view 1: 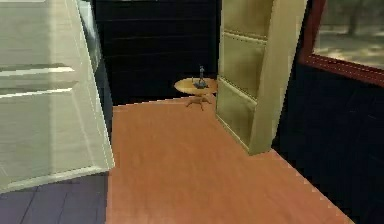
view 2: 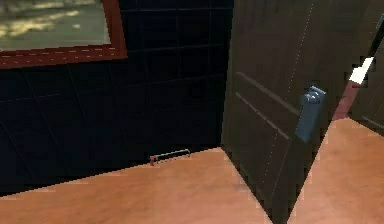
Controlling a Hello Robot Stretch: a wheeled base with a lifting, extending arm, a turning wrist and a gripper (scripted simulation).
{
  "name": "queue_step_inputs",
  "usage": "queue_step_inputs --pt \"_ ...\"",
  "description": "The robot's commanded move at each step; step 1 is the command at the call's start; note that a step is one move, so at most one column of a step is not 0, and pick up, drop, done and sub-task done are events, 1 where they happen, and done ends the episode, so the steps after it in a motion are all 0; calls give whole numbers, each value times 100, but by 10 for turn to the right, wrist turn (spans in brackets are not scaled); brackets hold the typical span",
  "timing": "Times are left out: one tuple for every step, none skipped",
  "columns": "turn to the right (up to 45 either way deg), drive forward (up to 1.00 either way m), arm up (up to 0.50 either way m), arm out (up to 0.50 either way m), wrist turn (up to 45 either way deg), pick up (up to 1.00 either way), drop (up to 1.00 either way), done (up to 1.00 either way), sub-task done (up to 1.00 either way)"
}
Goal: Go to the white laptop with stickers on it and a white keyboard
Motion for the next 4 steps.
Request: queue_step_inputs --pt "0 25 0 0 0 0 0 0 0" --pt "-450 0 0 0 0 0 0 0 0" --pt "-420 0 0 0 0 0 0 0 0" --pt "0 100 0 0 0 0 0 0 0"
